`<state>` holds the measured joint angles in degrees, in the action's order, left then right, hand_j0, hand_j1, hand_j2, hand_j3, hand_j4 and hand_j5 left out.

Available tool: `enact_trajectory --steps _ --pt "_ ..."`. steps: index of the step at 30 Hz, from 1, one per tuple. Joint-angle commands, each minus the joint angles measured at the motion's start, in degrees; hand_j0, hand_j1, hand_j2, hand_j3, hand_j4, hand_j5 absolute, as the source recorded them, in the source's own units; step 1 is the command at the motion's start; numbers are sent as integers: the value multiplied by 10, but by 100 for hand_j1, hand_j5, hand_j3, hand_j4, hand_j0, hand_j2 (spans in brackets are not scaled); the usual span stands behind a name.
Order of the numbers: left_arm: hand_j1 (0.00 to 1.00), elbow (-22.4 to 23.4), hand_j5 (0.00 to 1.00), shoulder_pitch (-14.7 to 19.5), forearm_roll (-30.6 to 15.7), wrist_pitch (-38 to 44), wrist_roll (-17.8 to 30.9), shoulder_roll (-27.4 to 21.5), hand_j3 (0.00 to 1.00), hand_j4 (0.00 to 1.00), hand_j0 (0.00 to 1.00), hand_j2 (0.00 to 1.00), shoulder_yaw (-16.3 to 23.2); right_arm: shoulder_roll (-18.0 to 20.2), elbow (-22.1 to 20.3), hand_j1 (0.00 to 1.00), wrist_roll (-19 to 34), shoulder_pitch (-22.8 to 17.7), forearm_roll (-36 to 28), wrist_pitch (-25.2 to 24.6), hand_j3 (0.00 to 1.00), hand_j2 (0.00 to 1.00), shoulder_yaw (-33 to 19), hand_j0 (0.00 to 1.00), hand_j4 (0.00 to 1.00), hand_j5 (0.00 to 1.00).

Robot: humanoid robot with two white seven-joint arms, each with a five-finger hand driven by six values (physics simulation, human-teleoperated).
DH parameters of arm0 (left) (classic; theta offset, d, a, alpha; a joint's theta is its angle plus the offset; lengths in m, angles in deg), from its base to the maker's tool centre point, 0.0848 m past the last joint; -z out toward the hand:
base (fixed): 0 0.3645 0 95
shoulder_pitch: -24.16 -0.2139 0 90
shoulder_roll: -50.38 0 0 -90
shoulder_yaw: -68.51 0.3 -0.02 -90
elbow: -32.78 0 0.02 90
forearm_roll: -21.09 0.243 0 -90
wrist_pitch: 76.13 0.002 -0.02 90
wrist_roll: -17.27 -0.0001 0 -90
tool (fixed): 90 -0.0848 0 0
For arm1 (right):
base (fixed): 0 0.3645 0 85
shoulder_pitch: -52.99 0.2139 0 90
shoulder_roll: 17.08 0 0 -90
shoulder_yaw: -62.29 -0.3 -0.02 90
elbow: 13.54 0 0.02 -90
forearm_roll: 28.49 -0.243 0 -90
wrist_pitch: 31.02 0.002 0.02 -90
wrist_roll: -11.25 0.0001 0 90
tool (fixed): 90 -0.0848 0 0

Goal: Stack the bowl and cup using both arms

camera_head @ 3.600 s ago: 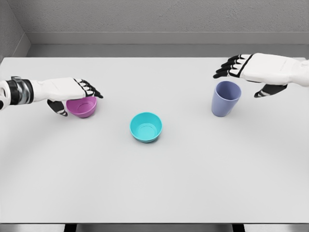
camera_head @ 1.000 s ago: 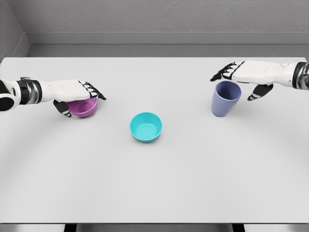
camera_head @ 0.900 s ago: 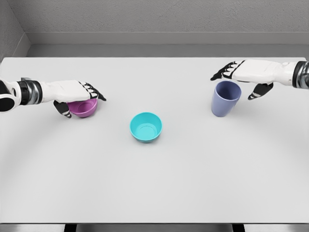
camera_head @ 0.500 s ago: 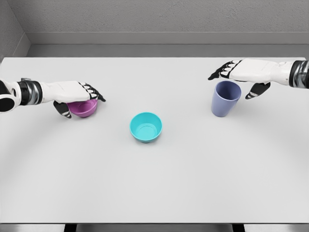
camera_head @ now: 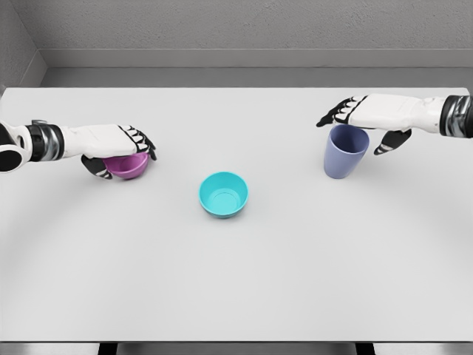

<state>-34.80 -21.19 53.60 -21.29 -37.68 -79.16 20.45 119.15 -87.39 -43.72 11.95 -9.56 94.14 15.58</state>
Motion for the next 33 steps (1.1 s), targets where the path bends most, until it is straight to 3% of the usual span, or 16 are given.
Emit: enact_trajectory --steps 1,7,11,19,26,30,33 --pt "61 0 61 0 -3 2 0 -3 61 61 61 61 0 2 -3 100 0 0 -3 -2 100 100 0 100 100 100" --pt "61 -36 61 11 -10 2 0 -4 61 61 61 61 0 3 -11 100 0 -1 -3 -2 100 100 1 100 100 100" --pt "61 -127 61 11 -20 2 0 -6 61 61 61 61 2 4 -20 100 0 -4 -3 -2 100 100 5 100 100 100" --pt "61 -243 61 11 -38 2 0 -6 61 61 61 61 9 3 -18 100 0 -3 -3 -2 100 100 4 100 100 100" --pt "61 -250 61 28 -57 2 0 4 61 61 61 61 36 2 -5 100 0 -1 -4 -2 100 100 4 100 100 100" --pt "61 -246 61 47 -59 2 0 35 61 61 61 61 50 1 -4 100 0 -1 -3 -2 100 100 5 100 100 100" --pt "61 -244 61 57 -58 2 0 56 61 61 61 61 82 1 -4 100 0 -1 -4 -2 100 100 5 100 100 100"
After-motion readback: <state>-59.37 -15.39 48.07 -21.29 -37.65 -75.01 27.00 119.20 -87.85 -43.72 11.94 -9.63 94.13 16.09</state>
